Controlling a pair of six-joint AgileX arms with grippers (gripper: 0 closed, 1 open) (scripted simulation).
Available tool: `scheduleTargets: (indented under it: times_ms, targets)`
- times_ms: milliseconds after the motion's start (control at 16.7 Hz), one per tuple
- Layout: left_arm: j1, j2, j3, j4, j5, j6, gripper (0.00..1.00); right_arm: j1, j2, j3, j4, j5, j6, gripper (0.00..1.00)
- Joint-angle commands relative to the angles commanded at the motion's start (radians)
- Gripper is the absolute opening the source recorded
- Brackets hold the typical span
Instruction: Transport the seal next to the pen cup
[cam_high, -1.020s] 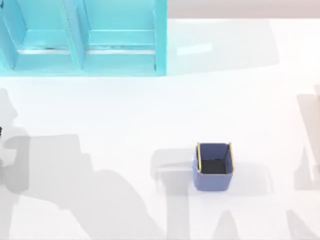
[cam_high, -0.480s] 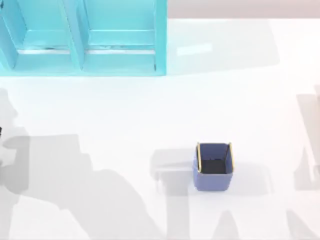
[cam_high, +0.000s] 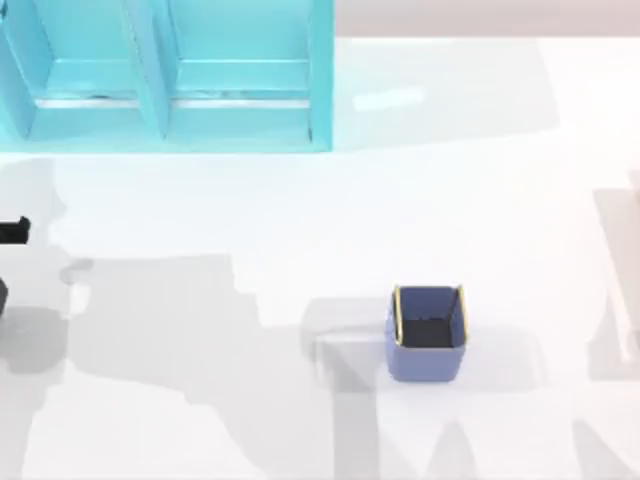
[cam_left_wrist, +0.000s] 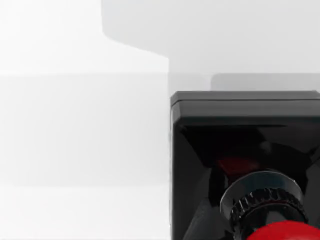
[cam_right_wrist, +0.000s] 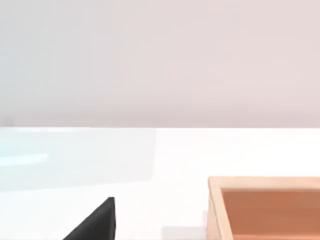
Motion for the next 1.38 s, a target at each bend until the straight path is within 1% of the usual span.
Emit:
scheduleTargets:
  times_ms: [360,540,840,960,1140,1380]
  targets:
    - [-0.27,-0.068,0.249,-0.342,0.0,-0.27,0.0,0.0,0.0,0.0,0.0,0.0,0.0,1.0]
    - [-0.348,-0.1,0.317,-0.421,0.0,-0.348,0.0,0.0,0.0,0.0,0.0,0.0,0.0,1.0]
    - [-0.352,-0.097,0.32,-0.424,0.0,-0.353,0.0,0.0,0.0,0.0,0.0,0.0,0.0,1.0]
    - [-0.387,-0.071,0.332,-0.418,0.001,-0.389,0.0,0.0,0.0,0.0,0.0,0.0,0.0,1.0]
    - [-0.512,-0.002,0.361,-0.385,0.001,-0.518,0.0,0.0,0.0,0.0,0.0,0.0,0.0,1.0]
    - [-0.763,0.108,0.401,-0.312,0.001,-0.768,0.0,0.0,0.0,0.0,0.0,0.0,0.0,1.0]
